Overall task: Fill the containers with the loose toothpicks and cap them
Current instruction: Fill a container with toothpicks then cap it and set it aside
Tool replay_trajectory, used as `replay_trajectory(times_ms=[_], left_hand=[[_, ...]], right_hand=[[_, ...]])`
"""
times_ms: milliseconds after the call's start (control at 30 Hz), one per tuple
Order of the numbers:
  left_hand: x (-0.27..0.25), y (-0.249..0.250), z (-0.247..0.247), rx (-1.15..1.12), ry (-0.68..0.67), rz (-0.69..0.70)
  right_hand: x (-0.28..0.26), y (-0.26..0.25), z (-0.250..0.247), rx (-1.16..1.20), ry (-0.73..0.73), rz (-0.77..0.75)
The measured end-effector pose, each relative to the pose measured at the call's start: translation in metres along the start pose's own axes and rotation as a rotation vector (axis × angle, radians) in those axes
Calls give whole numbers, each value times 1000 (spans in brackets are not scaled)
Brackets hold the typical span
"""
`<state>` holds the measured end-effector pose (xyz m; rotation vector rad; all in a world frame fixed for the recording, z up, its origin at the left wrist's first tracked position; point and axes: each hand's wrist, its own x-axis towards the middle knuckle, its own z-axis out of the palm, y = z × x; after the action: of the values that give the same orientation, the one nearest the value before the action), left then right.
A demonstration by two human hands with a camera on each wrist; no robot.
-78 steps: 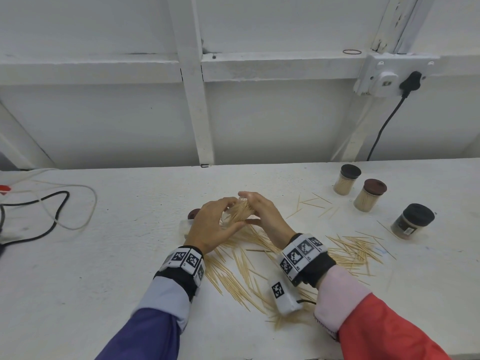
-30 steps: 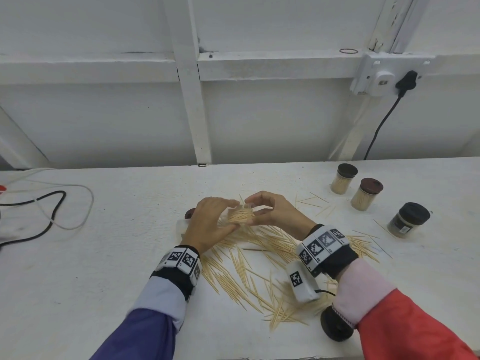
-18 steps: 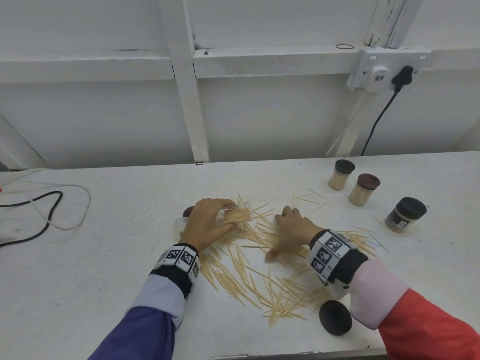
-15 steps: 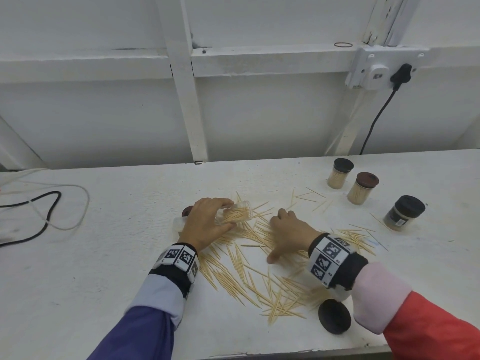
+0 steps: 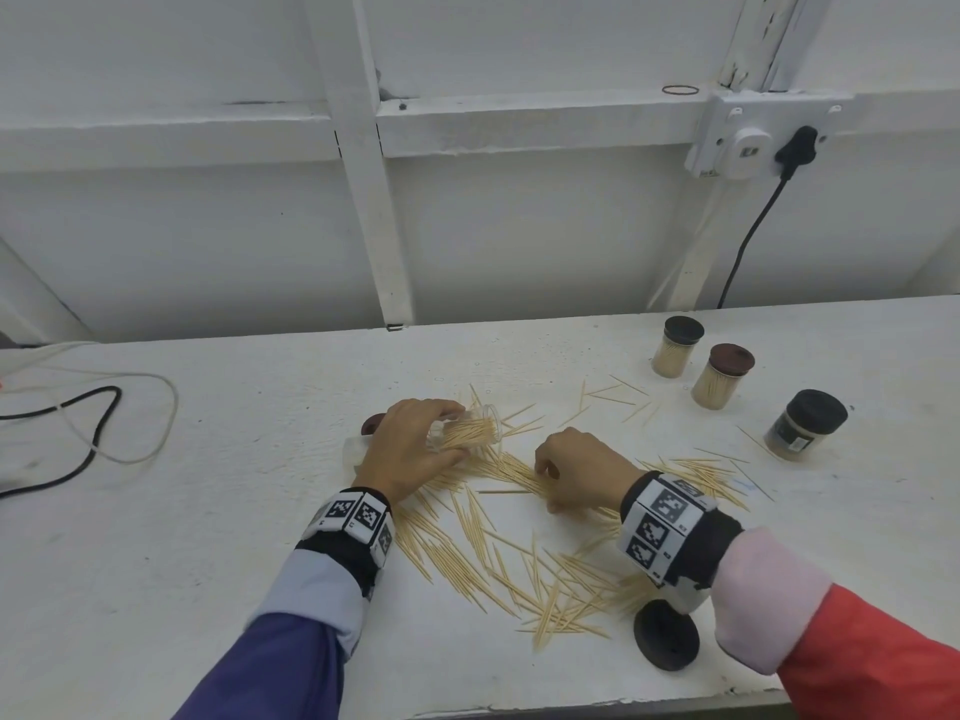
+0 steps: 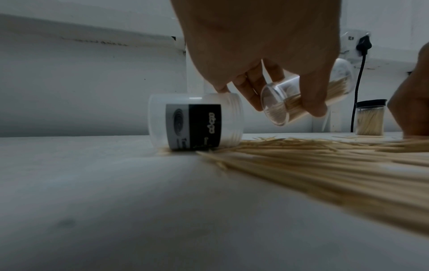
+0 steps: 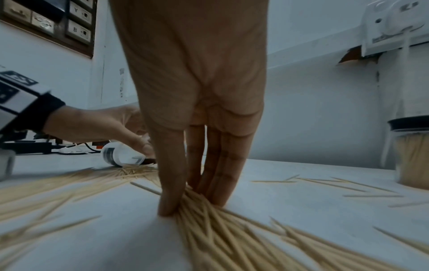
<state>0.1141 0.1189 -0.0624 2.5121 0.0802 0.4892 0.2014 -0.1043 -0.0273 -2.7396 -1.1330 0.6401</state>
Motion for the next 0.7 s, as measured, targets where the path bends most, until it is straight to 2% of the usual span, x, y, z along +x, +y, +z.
replay_trajectory(times_ms=[167,500,700], left_hand=[[0,0,-1,-2,-22,-5],[-1,-1,0,-10,-50,-31],[0,-3,1,-31,-53,-31]], right_hand=[[0,-2,-6,-41,37,-56],[3,-11,-8,-326,12,-117],[5,-4,-13,-195,54,-125]])
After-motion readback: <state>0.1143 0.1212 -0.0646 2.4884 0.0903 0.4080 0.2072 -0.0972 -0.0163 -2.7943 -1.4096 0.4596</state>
